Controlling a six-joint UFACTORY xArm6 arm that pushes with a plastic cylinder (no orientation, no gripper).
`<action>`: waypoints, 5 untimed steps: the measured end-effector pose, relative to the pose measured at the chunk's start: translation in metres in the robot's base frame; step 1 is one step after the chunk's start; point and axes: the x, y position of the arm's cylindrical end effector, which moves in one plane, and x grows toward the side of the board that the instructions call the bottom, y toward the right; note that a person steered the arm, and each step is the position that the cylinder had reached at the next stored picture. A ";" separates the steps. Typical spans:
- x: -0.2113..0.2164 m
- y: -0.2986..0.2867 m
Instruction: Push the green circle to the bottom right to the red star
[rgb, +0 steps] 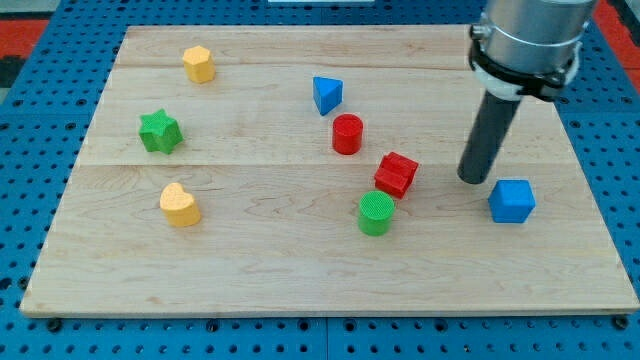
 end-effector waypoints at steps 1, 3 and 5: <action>0.048 -0.008; 0.098 -0.150; 0.105 -0.246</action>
